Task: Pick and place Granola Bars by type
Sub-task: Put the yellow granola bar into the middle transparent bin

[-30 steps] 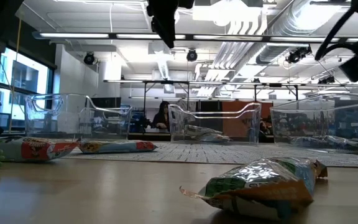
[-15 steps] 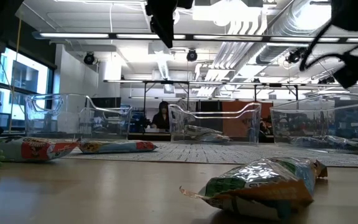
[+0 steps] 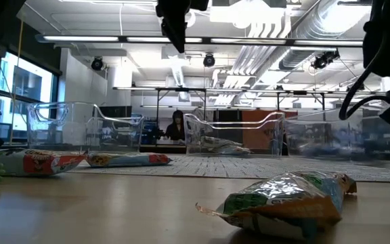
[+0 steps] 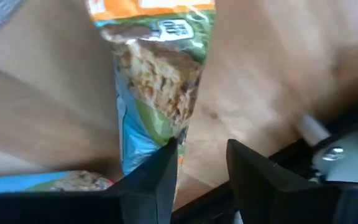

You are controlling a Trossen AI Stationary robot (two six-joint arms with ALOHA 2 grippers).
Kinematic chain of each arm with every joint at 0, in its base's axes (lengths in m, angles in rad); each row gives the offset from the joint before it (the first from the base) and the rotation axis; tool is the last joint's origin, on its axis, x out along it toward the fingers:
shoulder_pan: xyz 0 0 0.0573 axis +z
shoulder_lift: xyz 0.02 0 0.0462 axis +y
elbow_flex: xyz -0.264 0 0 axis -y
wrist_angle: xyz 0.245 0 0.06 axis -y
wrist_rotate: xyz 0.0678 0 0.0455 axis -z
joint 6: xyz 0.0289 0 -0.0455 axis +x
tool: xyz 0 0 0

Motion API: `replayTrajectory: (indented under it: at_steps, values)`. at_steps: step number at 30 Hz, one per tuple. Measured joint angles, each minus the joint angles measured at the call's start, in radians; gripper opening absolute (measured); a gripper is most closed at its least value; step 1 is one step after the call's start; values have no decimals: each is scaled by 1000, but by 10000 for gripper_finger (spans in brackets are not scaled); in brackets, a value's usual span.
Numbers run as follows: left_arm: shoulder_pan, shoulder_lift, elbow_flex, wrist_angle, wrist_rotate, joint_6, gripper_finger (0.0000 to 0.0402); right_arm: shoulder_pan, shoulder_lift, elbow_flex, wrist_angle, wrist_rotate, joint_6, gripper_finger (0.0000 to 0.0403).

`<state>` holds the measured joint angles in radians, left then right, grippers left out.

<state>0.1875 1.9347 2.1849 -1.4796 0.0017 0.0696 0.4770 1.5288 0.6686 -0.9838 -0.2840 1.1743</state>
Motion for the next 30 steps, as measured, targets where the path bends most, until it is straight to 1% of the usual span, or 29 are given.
replayTrajectory:
  at_steps: [2,6,10,15,18,20,24,27,30]
  values:
    - [0,0,0,-6,0,0,197,0,1,0,2,-15,-4,124]
    - [0,0,0,-12,0,0,197,1,1,16,-7,-13,-9,124]
    - [0,0,0,-12,0,-1,197,1,1,62,-43,-11,-28,124]
    - [0,0,0,-12,0,-3,197,2,1,135,-47,-17,21,124]
    - [0,0,0,-14,0,-10,197,2,1,148,-39,0,20,124]
    - [0,0,0,-14,0,-17,197,2,1,147,-32,23,-14,124]
    - [0,0,0,-16,0,-20,197,10,1,126,41,64,-85,124]
    - [0,0,0,-17,0,-21,197,21,1,93,147,63,-114,124]
    - [0,0,0,-17,0,-21,197,31,-2,68,187,67,-126,124]
